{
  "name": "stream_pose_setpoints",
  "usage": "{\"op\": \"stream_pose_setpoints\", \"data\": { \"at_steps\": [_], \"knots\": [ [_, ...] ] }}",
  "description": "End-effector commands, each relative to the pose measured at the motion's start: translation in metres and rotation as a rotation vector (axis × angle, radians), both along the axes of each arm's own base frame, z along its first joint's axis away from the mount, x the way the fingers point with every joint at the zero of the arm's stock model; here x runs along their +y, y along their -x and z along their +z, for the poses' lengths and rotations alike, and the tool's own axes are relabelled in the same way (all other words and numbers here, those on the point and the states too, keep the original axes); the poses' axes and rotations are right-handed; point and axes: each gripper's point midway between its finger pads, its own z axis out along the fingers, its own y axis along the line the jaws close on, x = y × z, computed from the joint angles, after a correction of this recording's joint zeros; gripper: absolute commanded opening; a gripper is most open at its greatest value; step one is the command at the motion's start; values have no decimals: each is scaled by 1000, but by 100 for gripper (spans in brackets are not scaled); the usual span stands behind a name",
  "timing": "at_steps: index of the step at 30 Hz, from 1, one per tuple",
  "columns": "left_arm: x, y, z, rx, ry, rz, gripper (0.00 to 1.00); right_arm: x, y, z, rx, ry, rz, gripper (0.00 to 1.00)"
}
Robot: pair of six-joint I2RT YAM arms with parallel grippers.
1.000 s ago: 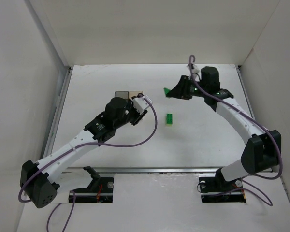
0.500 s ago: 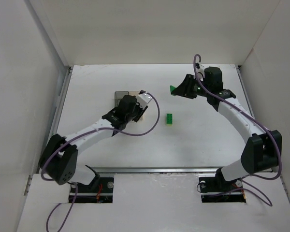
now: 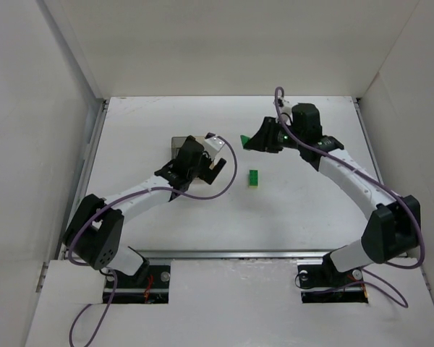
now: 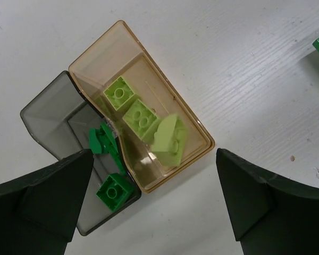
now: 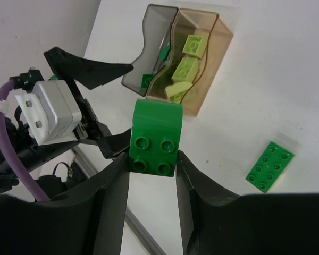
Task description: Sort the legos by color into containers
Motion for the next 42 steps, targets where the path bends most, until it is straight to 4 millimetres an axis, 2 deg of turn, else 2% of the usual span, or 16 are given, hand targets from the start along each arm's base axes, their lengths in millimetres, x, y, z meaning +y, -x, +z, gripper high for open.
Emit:
{"op": "stream_pose_setpoints", "data": {
  "at_steps": [1,4,9,13,14,18,21,24,25,27,29,33,37,39,41,42],
  "knots": [
    [-2,-8,29,-50,60,36,100,17,-6,14,-55,3,39,0],
    [11,-15,58,-100,94,153,100,30,-6,21,-72,-1,60,0],
    [87,-11,128,-267,95,566,100,62,-18,11,-53,35,63,0],
    [134,17,177,-394,164,760,100,136,-22,-8,-4,38,118,0],
    [137,22,181,-403,178,762,100,151,-31,6,-26,6,113,0],
    [154,44,193,-440,250,782,100,204,-58,-44,93,-26,72,0],
    [157,47,185,-434,219,775,100,227,-64,-53,170,-82,72,0],
    [155,50,186,-436,214,752,100,232,-69,-74,223,-77,18,4],
    [156,51,190,-447,231,753,100,232,-71,-80,226,-68,8,13],
    [152,50,190,-441,237,733,100,234,-74,-78,219,-74,8,48],
    [147,49,185,-428,245,711,100,239,-68,-77,223,-76,27,68],
    [145,48,185,-424,257,703,100,243,-57,-41,121,-86,111,100],
    [141,47,181,-408,248,683,100,238,-42,3,42,-112,140,100],
    [138,46,176,-393,243,676,100,218,-34,17,41,-99,105,100],
    [136,46,174,-382,240,659,100,183,-45,16,13,-14,-5,99],
    [136,46,174,-382,240,659,100,165,-41,-6,36,67,-56,99]
  ]
}}
